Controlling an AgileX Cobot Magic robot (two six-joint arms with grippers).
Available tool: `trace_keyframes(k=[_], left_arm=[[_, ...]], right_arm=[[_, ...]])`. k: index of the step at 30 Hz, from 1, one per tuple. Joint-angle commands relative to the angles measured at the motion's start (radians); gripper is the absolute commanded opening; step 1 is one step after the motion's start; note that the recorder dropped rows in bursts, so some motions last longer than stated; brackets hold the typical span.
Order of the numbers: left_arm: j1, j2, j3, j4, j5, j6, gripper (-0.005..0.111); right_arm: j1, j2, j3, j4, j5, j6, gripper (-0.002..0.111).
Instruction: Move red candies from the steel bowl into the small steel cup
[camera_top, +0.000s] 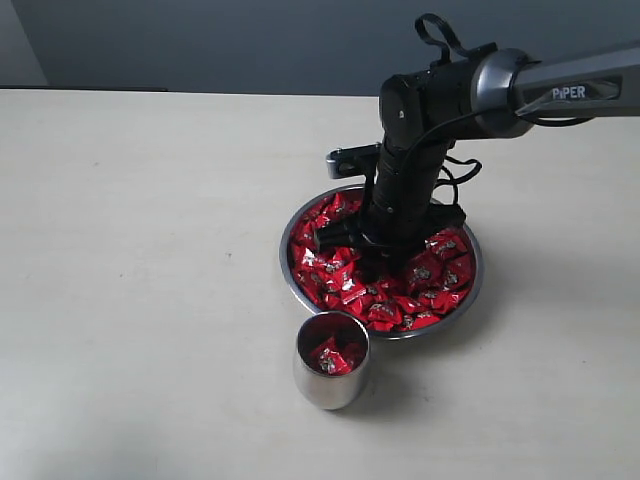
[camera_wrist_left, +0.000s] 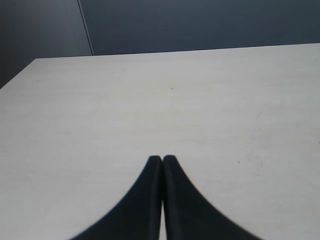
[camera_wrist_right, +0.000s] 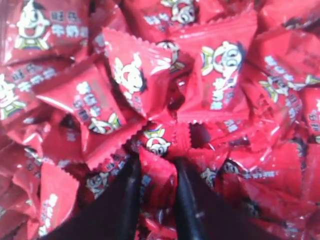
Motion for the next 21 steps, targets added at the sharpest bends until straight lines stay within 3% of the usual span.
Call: trace_keyframes(k=[1, 21], left_arm=[[-0.007, -0.005, 0.005, 0.002, -0.008, -0.001, 0.000], [-0.007, -0.005, 0.005, 0.002, -0.008, -0.001, 0.000]], right_arm=[[-0.002, -0.032, -0.004, -0.039, 0.001, -0.009, 0.001], [-0.002, -0.166, -0.066, -0.158, 0.068, -0.005, -0.001]])
